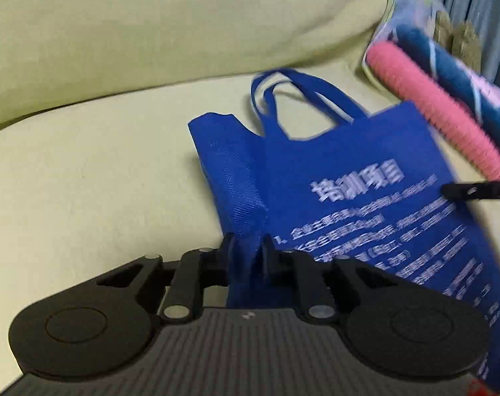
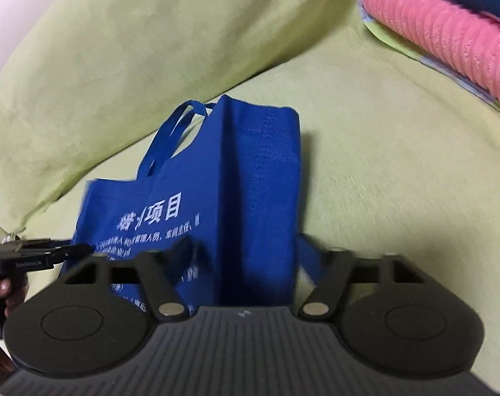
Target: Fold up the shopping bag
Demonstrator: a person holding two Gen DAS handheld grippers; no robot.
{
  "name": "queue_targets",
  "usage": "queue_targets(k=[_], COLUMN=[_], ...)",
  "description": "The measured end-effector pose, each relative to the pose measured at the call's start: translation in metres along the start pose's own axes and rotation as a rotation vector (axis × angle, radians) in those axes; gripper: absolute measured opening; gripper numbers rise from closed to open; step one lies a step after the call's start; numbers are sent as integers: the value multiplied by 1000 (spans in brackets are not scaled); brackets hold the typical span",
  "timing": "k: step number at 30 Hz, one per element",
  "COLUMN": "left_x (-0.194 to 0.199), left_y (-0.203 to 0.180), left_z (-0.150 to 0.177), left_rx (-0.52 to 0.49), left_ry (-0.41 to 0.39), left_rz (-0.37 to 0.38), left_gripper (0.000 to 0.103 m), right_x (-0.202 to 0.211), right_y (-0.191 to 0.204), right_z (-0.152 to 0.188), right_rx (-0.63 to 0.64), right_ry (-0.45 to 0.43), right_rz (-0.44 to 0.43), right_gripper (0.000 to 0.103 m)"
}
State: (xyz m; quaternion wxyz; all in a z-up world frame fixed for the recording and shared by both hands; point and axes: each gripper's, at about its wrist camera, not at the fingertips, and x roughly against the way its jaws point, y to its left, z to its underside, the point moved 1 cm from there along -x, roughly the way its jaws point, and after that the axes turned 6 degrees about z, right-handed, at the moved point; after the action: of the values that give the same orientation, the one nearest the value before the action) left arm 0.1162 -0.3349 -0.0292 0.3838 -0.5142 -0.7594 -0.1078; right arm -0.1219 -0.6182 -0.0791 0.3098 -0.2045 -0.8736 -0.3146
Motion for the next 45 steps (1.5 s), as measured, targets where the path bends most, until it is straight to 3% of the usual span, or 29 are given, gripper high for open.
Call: queue_targets(k=[2, 4, 7, 10, 13, 15, 17, 20, 23, 25, 29, 31, 33, 35, 39, 45], left_x=[10, 22, 37, 40, 35, 32, 29, 24, 37, 57, 81, 83, 78, 72, 61, 59], left_y=[-2, 2, 11, 23, 29, 34, 38, 45, 41, 27, -22, -46, -61, -58, -54, -31], left_z=[2, 1, -9, -22, -20, -19, -17, -15, -8, 3, 30, 43, 53, 58, 69, 69], left_rx=[13, 27, 35, 41, 38, 35, 32, 28, 6, -19, -92, -129, -163, -160, -156, -99], left_ry=[-42, -86, -144, -170, -141, -122, -103, -74, -72, -90, -59, -28, -2, 10, 34, 30], left_rz=[-11, -29, -72, -117, -166, -198, -231, -280, -328, -325, -199, -145, -137, -146, -165, -194], left_gripper=[6, 6, 6, 6, 8, 20, 42, 52, 55, 56, 56, 57, 57, 57, 59, 69], right_x=[-2, -6, -17, -38, -66, -82, -92, -82, -42, -7, 57, 75, 78, 76, 73, 85], right_y=[-3, -5, -3, 10, 24, 33, 41, 45, 48, 53, 67, 76, 86, 90, 85, 76], right_z=[-1, -5, -16, -36, -61, -71, -74, -72, -55, -35, 23, 52, 75, 93, 120, 132], right_rx=[-12, -29, -49, -2, 41, 83, 123, 158, 185, 213, 292, 358, 431, 492, 574, 609], right_ry=[-4, -7, -12, -40, -65, -66, -63, -94, -131, -132, -90, -64, -32, 0, 55, 48], right_rz=[-8, -24, -70, -92, -109, -89, -47, 8, -5, -64, -181, -199, -183, -153, -64, -22], right_gripper=[16, 8, 5, 5, 5, 6, 15, 29, 30, 32, 34, 34, 34, 17, 16, 12])
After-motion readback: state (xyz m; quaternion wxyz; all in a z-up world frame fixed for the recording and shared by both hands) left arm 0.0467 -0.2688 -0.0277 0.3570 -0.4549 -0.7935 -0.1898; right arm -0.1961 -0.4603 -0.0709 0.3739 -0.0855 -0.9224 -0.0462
